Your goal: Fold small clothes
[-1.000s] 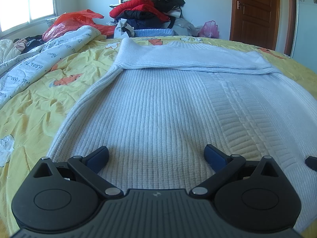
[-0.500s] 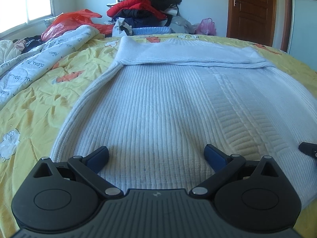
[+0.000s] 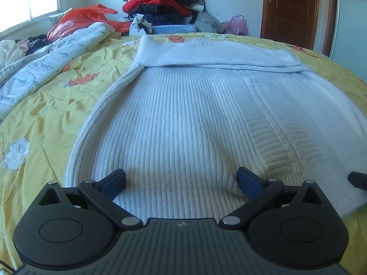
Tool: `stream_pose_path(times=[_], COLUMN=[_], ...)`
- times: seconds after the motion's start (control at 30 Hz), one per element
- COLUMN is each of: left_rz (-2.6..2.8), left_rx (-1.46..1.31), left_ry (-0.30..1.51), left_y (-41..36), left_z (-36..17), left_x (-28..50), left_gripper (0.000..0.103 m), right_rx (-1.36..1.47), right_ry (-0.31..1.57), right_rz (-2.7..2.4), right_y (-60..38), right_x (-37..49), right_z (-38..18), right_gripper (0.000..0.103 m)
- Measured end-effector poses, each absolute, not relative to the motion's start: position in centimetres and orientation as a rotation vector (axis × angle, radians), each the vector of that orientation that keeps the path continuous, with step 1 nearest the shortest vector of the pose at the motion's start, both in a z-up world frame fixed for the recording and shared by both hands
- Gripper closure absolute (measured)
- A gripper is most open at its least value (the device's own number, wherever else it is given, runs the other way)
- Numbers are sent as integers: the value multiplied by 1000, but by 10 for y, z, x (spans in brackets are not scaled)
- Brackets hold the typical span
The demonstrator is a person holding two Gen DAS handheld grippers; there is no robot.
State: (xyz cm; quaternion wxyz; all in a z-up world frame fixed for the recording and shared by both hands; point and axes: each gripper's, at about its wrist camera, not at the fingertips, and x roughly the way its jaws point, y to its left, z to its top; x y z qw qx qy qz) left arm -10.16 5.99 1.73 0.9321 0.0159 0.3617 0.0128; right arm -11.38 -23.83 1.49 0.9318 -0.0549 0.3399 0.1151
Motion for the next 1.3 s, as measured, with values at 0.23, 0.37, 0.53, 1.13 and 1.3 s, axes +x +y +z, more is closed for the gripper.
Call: stream_pose_path(times=[0.23,0.37,0.53,1.13,1.3], left_rz=[28,25,23,1,65], left_rx=[14,64,54,65,68], left_ry=[767,768,778,800,772], left_y=[61,55,58,67,95], left_z=[19,17,18,24,39], left_x=[-113,-123,-128,-145,-151], left_gripper=[0,0,0,0,0], right_rx=[-115,-112,-118,-171,46], right_ry=[723,751,769,810,826], right_rz=[238,240,250,303,324], right_y=[-240,-239,-241,-252,-287], right_x=[-118,-116,-122,-151,-141], right_z=[18,21,22,26,49], right_gripper=[2,2,2,1,1])
